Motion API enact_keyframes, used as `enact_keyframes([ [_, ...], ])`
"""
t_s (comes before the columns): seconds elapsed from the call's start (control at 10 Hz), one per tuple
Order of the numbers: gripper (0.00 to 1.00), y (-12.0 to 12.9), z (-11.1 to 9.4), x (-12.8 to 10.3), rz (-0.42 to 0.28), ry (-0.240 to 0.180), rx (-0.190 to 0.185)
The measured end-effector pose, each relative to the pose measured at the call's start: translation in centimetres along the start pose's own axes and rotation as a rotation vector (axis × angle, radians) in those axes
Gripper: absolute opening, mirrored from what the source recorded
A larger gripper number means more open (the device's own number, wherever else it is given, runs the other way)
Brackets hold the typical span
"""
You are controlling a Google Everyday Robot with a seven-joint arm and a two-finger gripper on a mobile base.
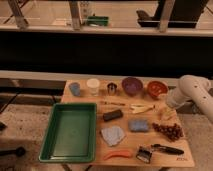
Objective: Place apple in metal cup
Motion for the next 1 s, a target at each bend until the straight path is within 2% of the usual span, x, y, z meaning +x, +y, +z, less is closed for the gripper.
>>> enact_keyframes([
  [0.1,0.80,-1.0,0.7,-0.8,-0.012,0.011,0.004],
  [0.2,0.80,-1.3,1.0,-0.7,-0.009,0.019,0.004],
  [0.6,0.80,-1.2,0.7,2.9,0.054,0.037,0.026],
  [1.0,0.80,-0.7,1.1,4.3,0.097,0.039,0.028],
])
